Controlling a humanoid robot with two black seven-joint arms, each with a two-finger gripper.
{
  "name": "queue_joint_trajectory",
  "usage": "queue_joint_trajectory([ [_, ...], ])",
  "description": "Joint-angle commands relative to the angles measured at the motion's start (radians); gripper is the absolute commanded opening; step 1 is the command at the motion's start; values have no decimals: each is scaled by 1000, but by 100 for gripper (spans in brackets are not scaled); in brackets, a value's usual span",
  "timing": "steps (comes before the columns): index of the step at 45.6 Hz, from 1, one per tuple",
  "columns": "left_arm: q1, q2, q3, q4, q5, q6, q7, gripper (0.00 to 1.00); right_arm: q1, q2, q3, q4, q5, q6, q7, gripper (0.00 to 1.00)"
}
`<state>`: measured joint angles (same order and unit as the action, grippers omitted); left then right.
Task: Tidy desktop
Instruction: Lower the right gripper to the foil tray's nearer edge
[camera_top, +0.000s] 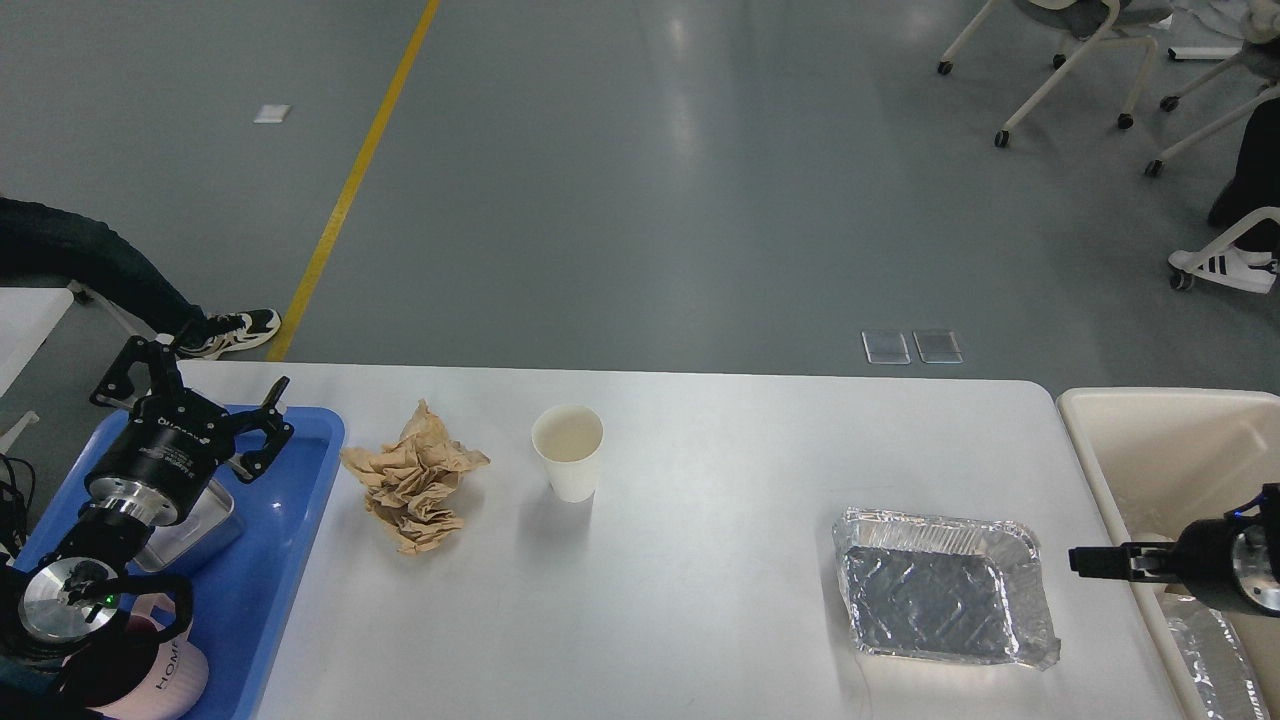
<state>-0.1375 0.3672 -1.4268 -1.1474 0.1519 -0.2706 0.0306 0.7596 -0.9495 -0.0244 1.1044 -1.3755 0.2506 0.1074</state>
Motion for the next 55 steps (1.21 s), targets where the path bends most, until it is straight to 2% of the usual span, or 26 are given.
queue_joint_trajectory([
  [1,1,1,0,0,0,1,0,97,-9,24,3,-5,15,-1,0,100],
  [19,3,1,2,0,0,1,2,97,-66,101,8,-47,41,-14,2,100],
  [23,3,1,2,0,0,4,2,97,-74,110,8,-47,41,-24,2,97],
  [29,3,2,0,0,0,4,2,97,-88,129,4,-49,41,-31,9,77],
  [36,4,12,2,0,-2,4,8,97,-95,155,3,-63,41,-34,9,69],
  [39,6,16,2,0,0,5,8,97,-103,166,3,-80,41,-50,9,62],
  [41,6,18,2,1,-2,4,8,97,-109,175,3,-92,41,-59,9,53],
  [43,6,18,2,1,-2,5,8,97,-109,182,3,-97,41,-62,9,50],
  [44,6,18,2,1,-2,5,9,97,-109,183,3,-89,41,-62,11,43],
  [46,6,19,2,1,-2,5,9,97,-111,183,3,-86,42,-62,14,21],
  [50,6,18,2,3,-2,5,9,97,-111,184,3,-86,44,-62,17,4],
  [51,6,18,2,3,-2,5,9,97,-111,184,3,-86,44,-62,17,0],
  [55,6,18,2,3,-2,7,9,97,-111,184,-2,-86,44,-60,18,0],
])
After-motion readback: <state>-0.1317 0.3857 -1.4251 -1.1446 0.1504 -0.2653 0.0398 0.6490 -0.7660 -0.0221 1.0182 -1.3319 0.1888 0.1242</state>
